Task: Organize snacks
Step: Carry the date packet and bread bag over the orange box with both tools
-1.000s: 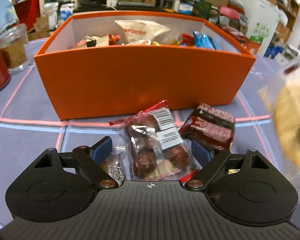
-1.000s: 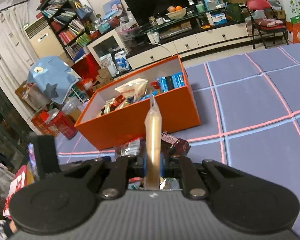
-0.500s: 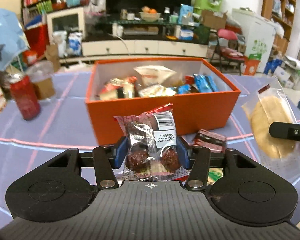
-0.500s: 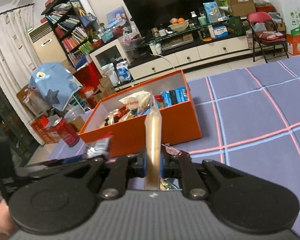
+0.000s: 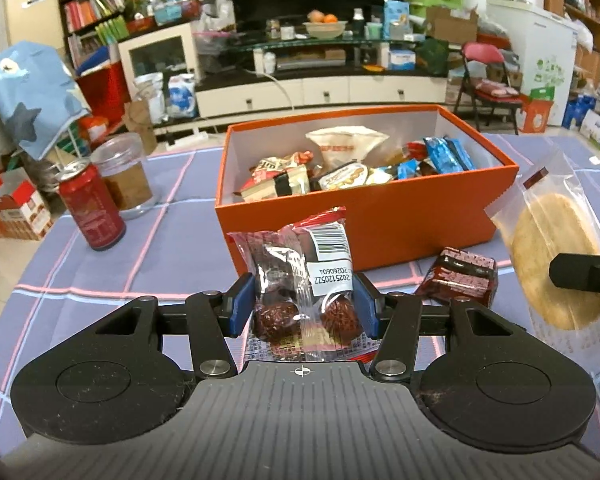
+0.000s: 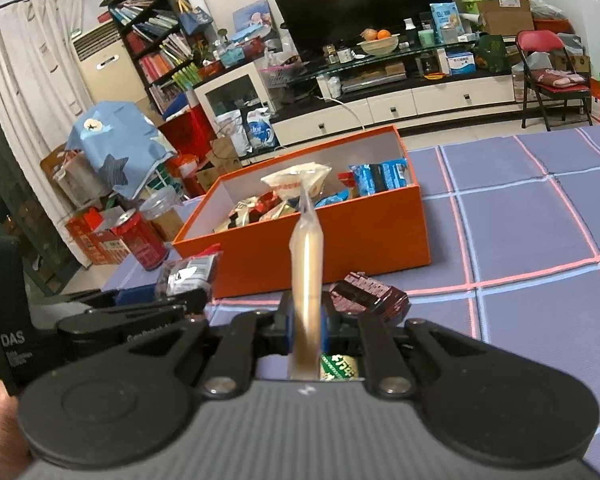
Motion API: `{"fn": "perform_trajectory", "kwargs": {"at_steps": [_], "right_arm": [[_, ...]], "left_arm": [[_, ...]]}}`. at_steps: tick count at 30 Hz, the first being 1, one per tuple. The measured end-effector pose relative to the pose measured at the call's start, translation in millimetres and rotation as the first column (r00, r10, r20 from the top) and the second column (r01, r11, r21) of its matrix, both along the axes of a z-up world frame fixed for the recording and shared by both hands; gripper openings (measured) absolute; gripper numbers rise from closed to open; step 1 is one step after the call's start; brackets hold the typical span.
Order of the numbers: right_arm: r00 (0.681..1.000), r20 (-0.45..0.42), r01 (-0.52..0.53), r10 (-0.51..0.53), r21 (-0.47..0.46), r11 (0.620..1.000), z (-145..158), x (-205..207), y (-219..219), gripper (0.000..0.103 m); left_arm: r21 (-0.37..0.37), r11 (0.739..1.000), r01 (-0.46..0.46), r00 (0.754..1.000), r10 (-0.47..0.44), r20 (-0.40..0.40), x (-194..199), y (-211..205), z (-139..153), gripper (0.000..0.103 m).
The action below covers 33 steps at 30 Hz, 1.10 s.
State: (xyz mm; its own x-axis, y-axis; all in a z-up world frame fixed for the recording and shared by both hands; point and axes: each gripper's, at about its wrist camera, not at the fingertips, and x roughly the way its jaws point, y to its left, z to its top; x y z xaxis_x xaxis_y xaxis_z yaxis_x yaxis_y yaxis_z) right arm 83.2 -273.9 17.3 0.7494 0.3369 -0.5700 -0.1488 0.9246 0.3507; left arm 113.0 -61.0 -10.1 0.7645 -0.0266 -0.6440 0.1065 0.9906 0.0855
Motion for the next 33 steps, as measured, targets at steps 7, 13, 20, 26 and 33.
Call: {"fn": "perform_trajectory", "kwargs": {"at_steps": [7, 13, 20, 26, 33], "right_arm": [[1.000, -0.002, -0.008, 0.008, -0.007, 1.000, -1.4, 0.3, 5.2, 0.011], [1.000, 0.018, 0.000, 0.001, -0.052, 0.999, 0.8, -1.7, 9.1, 0.011], [0.997, 0.070, 0.034, -0.023, -0.161, 0.986, 5.6, -4.5, 20.5, 0.011], [0.992, 0.100, 0.096, -0.073, -0.247, 0.964, 10.0, -4.3, 30.4, 0.011], [0.991, 0.096, 0.114, -0.092, -0.257, 0.960, 11.7, 1.0, 40.0, 0.011]], "left_arm": [[0.017, 1.000, 0.002, 1.000, -0.002, 0.004, -0.8, -1.5, -0.2, 0.021], [0.016, 1.000, 0.000, 1.000, 0.000, 0.003, -0.9, -2.2, 0.1, 0.021], [0.014, 1.000, -0.008, 1.000, 0.008, 0.011, -2.1, -3.7, 3.8, 0.021], [0.018, 0.999, -0.026, 1.000, 0.026, 0.016, -2.6, -1.8, 7.1, 0.021], [0.003, 1.000, -0.028, 0.999, 0.028, 0.023, -4.3, 1.7, 11.4, 0.021]]}}
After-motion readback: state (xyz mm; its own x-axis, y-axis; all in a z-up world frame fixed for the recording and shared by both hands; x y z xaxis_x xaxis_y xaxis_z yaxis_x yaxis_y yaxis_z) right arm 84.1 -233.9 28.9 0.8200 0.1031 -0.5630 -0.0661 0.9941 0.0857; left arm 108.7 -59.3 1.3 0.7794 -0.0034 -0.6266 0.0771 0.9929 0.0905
